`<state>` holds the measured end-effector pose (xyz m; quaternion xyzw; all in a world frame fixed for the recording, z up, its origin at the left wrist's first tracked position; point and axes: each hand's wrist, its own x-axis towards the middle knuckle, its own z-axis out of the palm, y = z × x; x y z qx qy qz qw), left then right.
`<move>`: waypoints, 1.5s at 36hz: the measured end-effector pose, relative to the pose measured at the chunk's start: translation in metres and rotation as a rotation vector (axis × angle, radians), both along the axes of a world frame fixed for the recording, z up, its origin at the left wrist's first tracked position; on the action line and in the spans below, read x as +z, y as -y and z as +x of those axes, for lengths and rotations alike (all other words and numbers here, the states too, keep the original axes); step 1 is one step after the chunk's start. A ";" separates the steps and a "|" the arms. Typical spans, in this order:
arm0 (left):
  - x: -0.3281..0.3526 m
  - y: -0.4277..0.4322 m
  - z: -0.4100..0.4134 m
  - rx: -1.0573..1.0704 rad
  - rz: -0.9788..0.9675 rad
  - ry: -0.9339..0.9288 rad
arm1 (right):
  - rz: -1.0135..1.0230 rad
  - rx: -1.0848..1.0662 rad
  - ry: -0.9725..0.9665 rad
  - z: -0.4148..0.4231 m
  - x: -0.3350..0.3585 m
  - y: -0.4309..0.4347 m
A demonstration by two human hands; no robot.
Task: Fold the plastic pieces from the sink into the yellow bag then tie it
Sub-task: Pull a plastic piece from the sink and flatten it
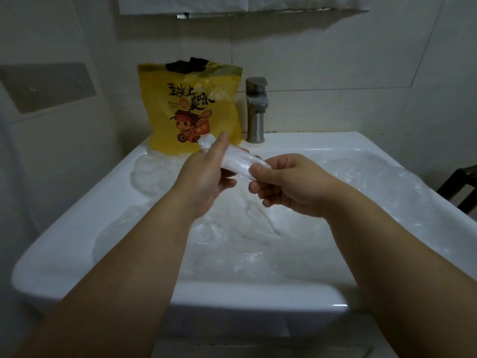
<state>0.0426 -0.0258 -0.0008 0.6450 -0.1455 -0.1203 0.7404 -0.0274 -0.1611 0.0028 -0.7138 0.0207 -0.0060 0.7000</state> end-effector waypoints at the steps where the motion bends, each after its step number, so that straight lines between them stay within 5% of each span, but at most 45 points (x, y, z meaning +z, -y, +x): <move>1: -0.001 -0.001 0.001 0.045 0.019 0.022 | -0.004 -0.004 -0.006 0.000 0.000 0.001; 7: -0.007 -0.009 0.010 0.158 0.105 0.176 | -0.049 -0.097 0.022 0.003 -0.001 0.004; 17: -0.006 -0.018 0.004 -0.166 0.292 0.219 | 0.024 -0.141 0.070 0.000 0.004 0.022; 34: 0.010 -0.016 -0.006 -0.273 -0.162 -0.003 | 0.222 -0.116 0.238 -0.004 0.009 0.020; 41: 0.010 -0.019 -0.006 -0.328 -0.194 -0.036 | 0.218 -0.118 0.238 -0.005 0.010 0.020; 54: -0.005 -0.014 0.004 -0.111 0.048 0.270 | 0.071 -0.150 0.083 -0.002 0.006 0.023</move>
